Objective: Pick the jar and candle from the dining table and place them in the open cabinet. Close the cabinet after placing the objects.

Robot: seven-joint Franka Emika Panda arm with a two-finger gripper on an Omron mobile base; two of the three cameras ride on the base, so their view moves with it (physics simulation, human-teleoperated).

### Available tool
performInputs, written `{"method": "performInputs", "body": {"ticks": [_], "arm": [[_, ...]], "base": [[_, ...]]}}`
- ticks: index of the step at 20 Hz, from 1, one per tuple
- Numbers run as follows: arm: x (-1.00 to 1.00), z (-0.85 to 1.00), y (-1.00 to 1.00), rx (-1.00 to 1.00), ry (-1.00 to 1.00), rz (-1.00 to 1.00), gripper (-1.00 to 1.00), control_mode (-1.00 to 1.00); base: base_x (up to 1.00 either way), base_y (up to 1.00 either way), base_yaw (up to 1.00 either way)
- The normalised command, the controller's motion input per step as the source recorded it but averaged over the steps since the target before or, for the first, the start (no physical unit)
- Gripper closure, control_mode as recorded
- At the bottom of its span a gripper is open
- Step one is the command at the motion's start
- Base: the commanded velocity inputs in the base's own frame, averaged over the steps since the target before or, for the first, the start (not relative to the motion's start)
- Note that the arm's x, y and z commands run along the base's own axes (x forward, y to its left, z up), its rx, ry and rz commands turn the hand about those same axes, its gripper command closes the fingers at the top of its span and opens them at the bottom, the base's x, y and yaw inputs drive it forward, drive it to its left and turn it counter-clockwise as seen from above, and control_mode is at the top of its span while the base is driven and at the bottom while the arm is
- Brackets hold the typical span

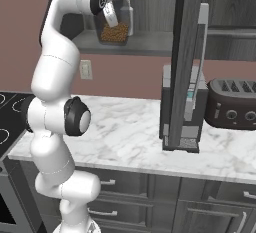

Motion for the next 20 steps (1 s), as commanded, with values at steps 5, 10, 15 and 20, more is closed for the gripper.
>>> {"method": "performInputs", "body": {"ticks": [5, 10, 15, 20], "arm": [[0.0, 0.1, -0.03, 0.08, -0.09, 0.0, -1.0, -1.0], [0.0, 0.05, -0.11, 0.07, -0.09, 0.0, -1.0, -1.0], [-0.18, 0.0, -0.15, 0.04, -0.09, 0.0, -1.0, -1.0], [-0.69, 0.0, -0.02, 0.0, -0.12, 0.0, -1.0, -1.0]], "base": [[0.0, 0.0, 0.0], [0.0, 0.0, 0.0], [0.0, 0.0, 0.0], [0.0, 0.0, 0.0]]}}
